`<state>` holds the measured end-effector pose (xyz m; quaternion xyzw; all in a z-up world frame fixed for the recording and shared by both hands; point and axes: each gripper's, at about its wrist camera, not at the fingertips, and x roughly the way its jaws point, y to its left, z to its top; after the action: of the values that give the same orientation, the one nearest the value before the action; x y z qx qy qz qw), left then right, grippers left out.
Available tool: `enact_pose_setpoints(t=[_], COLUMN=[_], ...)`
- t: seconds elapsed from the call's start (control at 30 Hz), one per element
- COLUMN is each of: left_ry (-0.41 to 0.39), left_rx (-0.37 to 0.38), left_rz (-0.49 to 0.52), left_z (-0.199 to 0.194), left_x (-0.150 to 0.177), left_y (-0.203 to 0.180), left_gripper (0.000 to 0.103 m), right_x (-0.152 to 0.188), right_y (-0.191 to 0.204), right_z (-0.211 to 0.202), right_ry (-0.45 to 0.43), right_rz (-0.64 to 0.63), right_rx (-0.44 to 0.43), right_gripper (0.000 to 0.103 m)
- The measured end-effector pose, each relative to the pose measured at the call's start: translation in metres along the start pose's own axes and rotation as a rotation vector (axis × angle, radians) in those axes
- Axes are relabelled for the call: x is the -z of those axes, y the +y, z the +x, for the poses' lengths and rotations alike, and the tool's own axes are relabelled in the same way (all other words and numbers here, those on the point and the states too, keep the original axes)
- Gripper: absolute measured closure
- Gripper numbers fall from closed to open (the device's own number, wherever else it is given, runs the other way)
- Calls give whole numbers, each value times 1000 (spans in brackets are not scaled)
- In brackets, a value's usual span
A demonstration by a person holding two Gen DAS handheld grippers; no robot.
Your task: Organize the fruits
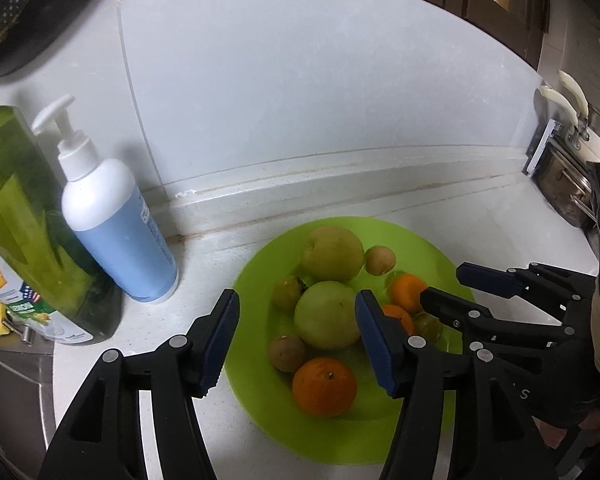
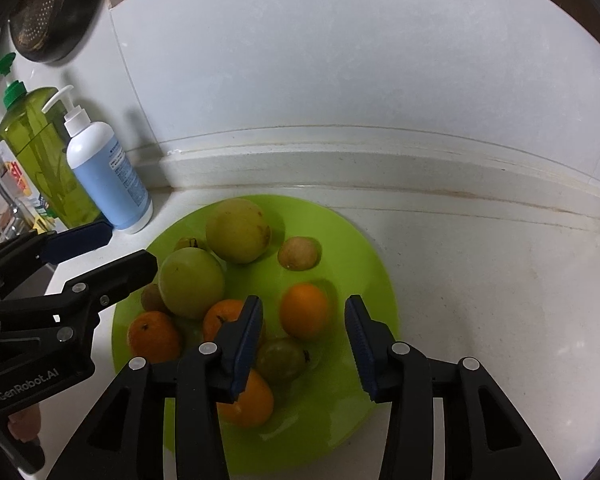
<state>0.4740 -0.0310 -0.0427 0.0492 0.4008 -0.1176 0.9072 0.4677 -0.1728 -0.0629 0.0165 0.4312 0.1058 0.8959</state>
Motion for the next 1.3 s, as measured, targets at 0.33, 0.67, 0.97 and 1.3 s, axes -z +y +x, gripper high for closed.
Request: enact_pose_setpoints(t=[0.33,0.67,0.97,1.3], left_ry=[-51,-164,-244,-290], left_rx=[-27,-96,-132,-122], left_rz=[0,16,26,-18], left_z=[-45,-115,-176,-228], left_x=[17,52,87,128], left_y=[-7,-9,-7,-19], left_gripper=[41,19,0,0], right_x=[12,48,90,135], right_y=[10,29,47,57], right_z=[-52,-114,-163,-229], right_ry=[-74,-167,-232,-329], right_rz=[1,26,72,56], right_rx=[17,54,105,153], right_gripper=[59,50,32,20])
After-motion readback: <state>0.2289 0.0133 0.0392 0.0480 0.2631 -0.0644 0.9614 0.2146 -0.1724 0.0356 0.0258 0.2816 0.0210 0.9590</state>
